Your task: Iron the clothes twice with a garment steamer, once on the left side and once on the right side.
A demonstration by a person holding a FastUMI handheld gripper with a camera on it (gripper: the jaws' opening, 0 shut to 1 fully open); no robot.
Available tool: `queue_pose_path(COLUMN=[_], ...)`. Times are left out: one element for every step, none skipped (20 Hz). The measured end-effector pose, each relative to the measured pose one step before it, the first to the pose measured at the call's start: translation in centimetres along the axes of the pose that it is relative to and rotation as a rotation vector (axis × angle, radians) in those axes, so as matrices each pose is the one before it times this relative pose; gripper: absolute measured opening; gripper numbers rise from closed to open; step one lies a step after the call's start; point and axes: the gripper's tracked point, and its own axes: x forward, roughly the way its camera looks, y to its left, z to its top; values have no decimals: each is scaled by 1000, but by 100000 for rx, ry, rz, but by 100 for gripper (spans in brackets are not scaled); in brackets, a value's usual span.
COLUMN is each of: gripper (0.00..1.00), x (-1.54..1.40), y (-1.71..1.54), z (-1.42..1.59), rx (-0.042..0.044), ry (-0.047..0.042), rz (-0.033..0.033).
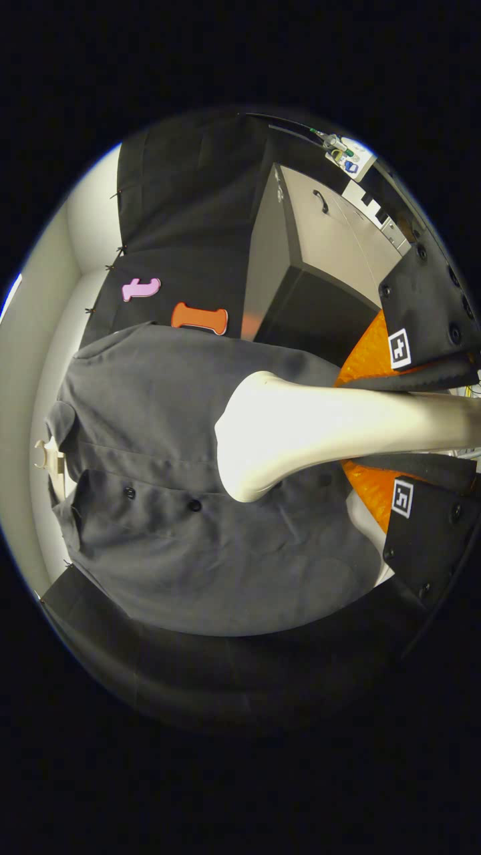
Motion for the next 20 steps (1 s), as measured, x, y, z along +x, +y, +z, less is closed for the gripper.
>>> queue_pose_path(gripper=[46,46,46,46,46,46,46,46,46,46,46,46,46,46,46,46,46,46,46,46], x=[-149,-159,17,9,-39,-497,-68,-186,3,177,181,213,234,269,256,415,276,345,506,569], y=[-143,-225,-136,-94,5,212,393,571,686,733,778,816,917,883,767,628,624,453,511,558], z=[1281,1210,1147,1376,1310,1039,1146,1076,1148,1195,1076,920,788,623,667,650,754,757,715,566], rx=[943,730,177,-132,293,129,236,426,325,-295,-590,-730,569,1124,999,325,-227,-201,-106,-355], ry=[-2128,-2359,-2277,-2623,-2813,-2374,-1864,-1920,-2248,-2117,-1958,-915,-677,-276,-332,-728,-997,-1234,-1339,-671], rz=[-343,-115,133,-325,-335,626,1148,1471,1657,1595,1266,1147,1537,1741,1271,982,832,661,764,813])
